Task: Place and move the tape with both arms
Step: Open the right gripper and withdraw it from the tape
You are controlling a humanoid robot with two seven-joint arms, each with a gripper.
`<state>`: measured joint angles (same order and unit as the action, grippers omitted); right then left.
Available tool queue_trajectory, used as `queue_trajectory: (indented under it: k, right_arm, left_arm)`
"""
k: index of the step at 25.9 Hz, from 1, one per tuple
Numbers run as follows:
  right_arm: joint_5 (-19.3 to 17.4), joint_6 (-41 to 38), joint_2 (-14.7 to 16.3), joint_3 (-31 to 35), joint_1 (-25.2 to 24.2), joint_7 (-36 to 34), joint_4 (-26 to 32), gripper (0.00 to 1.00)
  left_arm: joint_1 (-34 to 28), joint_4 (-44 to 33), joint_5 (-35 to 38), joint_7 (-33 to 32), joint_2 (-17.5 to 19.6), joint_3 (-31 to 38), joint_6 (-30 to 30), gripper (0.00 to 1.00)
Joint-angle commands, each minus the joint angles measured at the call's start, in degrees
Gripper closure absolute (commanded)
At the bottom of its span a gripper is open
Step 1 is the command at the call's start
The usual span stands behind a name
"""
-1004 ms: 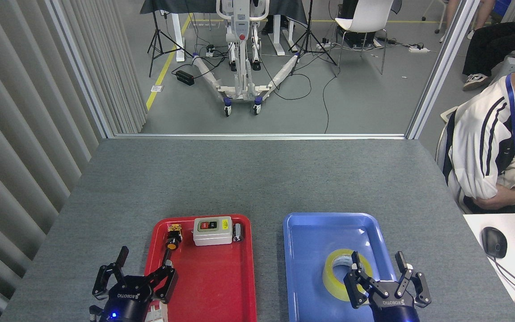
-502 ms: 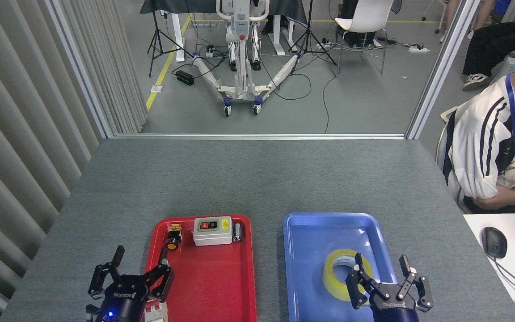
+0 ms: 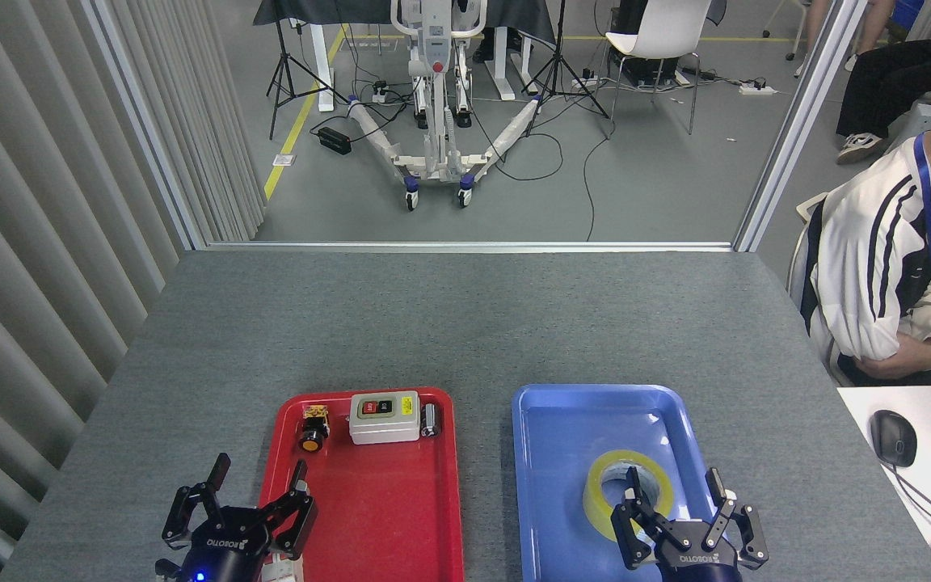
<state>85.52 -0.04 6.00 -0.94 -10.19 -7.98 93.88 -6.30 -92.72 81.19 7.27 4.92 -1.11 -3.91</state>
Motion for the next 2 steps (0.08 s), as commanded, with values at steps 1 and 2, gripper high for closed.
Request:
queue_trajectory:
  k: [1,2]
  right_arm:
    - [0.0,-0.3,-0.1,0.1,0.0,0.0,0.0,0.00]
    - [0.0,-0.3,-0.1,0.1,0.0,0.0,0.0,0.00]
  left_arm:
    - [-1.0,-0.6,0.1,-0.1,0.0,0.3,0.5,0.00]
    - [-1.3,-0.9,0.1,0.0,0.0,0.4,0.5,0.00]
